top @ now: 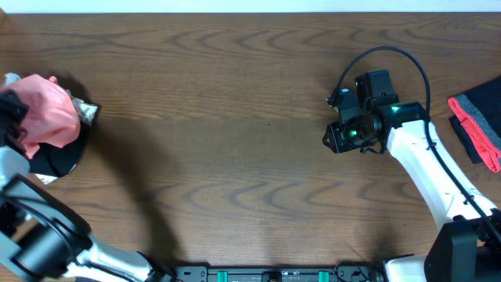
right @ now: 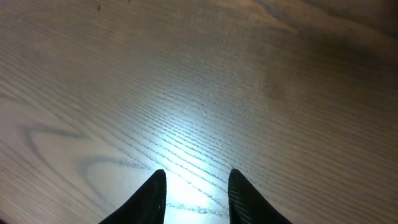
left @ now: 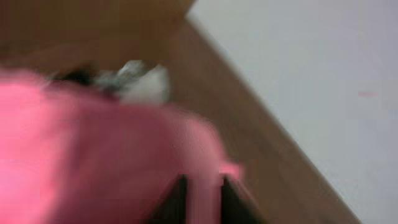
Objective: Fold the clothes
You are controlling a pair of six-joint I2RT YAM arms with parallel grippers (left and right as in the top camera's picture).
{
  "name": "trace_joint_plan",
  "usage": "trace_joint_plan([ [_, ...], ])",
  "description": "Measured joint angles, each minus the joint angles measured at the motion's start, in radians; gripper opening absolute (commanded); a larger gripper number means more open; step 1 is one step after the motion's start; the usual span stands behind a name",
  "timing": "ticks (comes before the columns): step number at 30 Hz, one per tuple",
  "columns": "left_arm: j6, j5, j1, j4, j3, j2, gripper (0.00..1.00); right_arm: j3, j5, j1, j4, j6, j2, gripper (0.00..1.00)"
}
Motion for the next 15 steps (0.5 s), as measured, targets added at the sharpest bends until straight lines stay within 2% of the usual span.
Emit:
trace_joint_plan([
  [3,-0.030,0.010,0.025,0.009,0.001,0.101,0.41,0.000,0.000,0.000,-0.008,0.000,0.000,0.32],
  [10,-0.114,0.100,0.055,0.035,0.039,0.157,0.41,0.000,0.000,0.000,-0.025,0.000,0.000,0.32],
  [15,-0.158,0.182,0.063,0.159,0.027,0.175,0.41,0.000,0.000,0.000,-0.025,0.000,0.000,0.32],
])
